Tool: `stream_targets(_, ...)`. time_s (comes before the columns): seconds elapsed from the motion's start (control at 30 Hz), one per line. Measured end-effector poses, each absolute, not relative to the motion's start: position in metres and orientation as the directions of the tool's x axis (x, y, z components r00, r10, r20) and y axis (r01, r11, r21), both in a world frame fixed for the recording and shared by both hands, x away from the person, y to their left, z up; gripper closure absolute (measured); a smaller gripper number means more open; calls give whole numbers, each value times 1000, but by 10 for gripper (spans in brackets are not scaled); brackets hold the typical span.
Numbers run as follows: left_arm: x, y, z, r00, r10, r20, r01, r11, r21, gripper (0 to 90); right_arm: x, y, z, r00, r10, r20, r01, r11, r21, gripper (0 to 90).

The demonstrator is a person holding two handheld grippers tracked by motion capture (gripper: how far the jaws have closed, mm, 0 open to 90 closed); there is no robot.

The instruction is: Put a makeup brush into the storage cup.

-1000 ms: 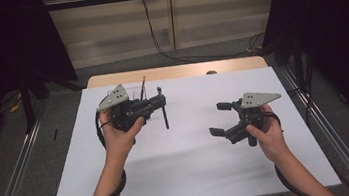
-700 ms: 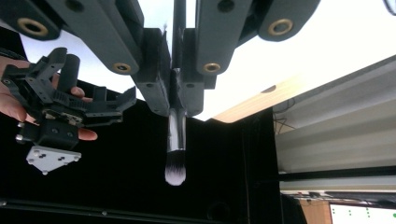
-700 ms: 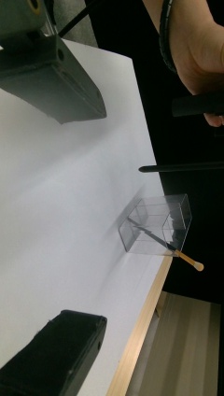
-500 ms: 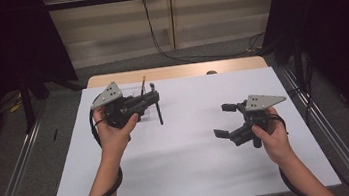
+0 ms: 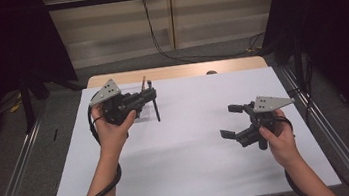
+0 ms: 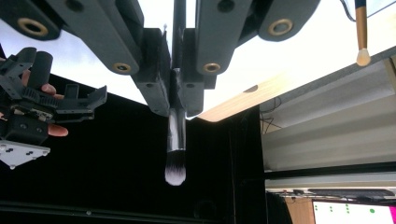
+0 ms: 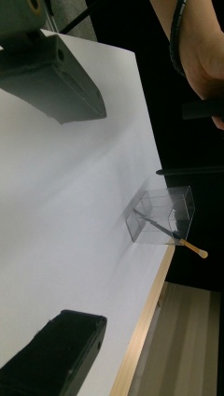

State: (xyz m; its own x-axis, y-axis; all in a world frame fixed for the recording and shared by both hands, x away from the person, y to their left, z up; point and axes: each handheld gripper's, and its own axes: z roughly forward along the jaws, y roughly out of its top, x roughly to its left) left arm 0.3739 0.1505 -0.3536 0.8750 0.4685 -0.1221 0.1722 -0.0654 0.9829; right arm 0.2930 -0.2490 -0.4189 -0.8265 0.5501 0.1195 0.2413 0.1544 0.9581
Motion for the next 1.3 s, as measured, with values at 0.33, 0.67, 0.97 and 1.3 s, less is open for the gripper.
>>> stream_targets(0.33, 384, 152, -349, 869, 481, -113, 165, -66, 984, 835, 289, -253, -421, -822, 557, 117, 241, 154, 958, 21)
stream_targets(0.67, 391, 159, -343, 856, 508, -100, 157, -70, 985, 835, 288, -259, -421, -817, 565, 116, 242, 152, 958, 21)
stream_targets(0.97, 397, 165, -341, 846, 523, -106, 156, -53, 986, 835, 285, -267, -425, -810, 575, 118, 247, 152, 957, 21)
stream_targets(1.3, 404, 168, -338, 831, 549, -94, 151, -59, 987, 835, 282, -274, -425, -803, 585, 115, 247, 152, 957, 21)
